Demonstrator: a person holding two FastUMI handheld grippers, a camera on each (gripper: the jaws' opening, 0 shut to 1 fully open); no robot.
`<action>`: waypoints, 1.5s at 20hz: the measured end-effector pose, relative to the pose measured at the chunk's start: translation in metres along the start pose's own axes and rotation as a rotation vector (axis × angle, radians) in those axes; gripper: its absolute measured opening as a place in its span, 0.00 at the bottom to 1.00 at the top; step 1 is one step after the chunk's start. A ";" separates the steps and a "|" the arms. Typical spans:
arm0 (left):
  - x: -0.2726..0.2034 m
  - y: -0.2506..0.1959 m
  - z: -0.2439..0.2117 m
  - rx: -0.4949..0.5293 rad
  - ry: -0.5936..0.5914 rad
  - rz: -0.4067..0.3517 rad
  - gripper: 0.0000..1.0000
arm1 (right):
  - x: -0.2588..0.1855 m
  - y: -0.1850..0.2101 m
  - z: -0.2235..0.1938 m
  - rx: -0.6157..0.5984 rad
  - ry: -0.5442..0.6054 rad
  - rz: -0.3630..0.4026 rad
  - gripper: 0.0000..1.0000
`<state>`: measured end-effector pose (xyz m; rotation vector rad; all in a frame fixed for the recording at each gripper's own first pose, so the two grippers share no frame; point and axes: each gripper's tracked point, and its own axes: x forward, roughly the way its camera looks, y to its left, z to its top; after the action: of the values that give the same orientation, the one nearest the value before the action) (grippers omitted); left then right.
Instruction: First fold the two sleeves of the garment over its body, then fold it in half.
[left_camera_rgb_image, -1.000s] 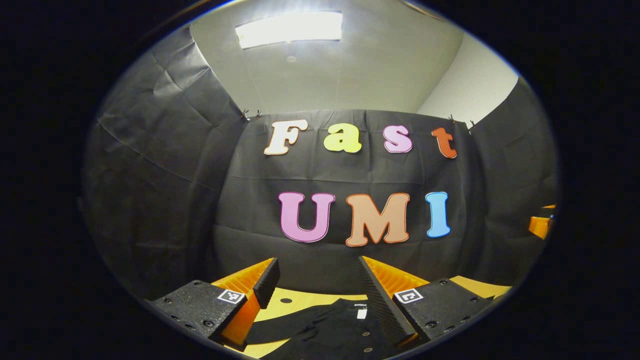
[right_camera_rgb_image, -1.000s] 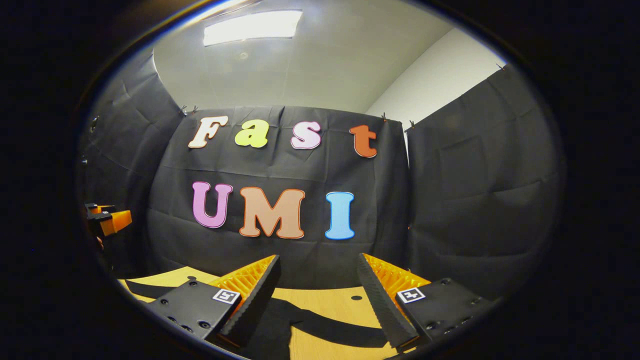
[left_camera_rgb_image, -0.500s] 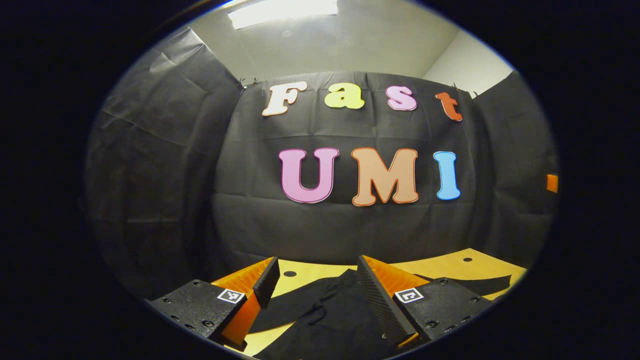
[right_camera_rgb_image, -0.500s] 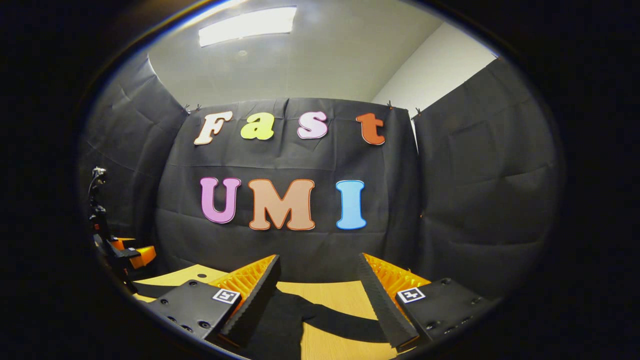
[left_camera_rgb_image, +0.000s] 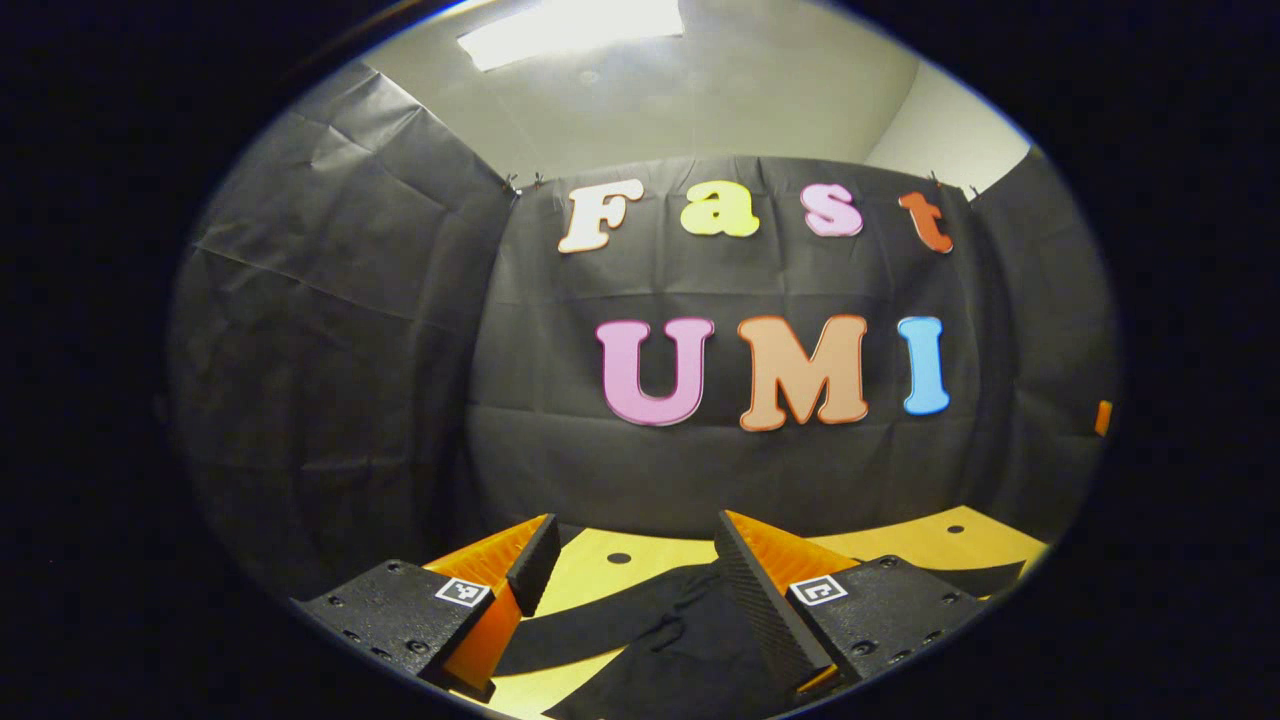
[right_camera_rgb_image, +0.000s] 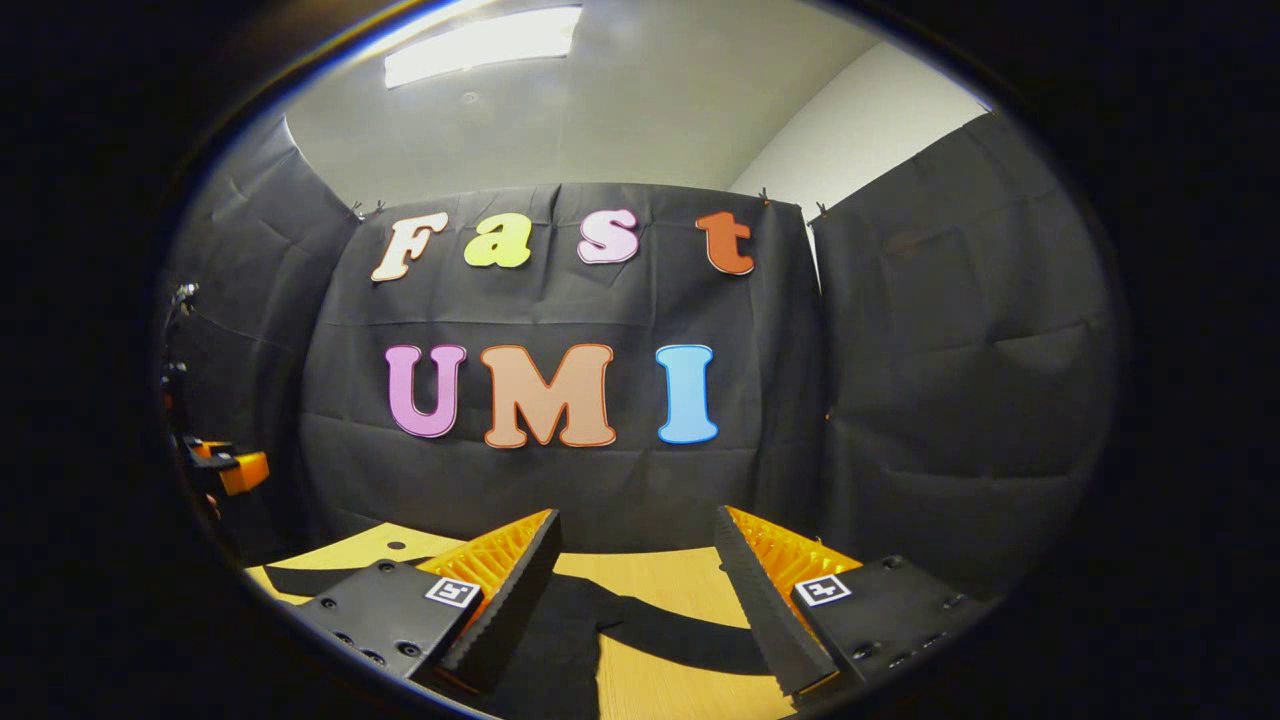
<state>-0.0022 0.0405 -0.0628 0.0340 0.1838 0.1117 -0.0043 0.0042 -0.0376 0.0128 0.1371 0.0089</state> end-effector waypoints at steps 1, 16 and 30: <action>-0.005 -0.004 0.004 -0.023 -0.008 -0.022 0.92 | -0.006 0.003 -0.001 0.004 0.004 -0.004 0.98; -0.004 0.038 -0.003 -0.018 -0.025 -0.096 0.92 | -0.028 0.067 -0.009 0.007 0.014 -0.021 0.98; 0.027 0.043 -0.016 0.023 0.006 0.000 0.92 | 0.028 0.014 -0.031 0.012 0.067 -0.087 0.98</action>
<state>0.0167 0.0864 -0.0818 0.0564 0.1911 0.1093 0.0188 0.0192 -0.0718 0.0187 0.2044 -0.0781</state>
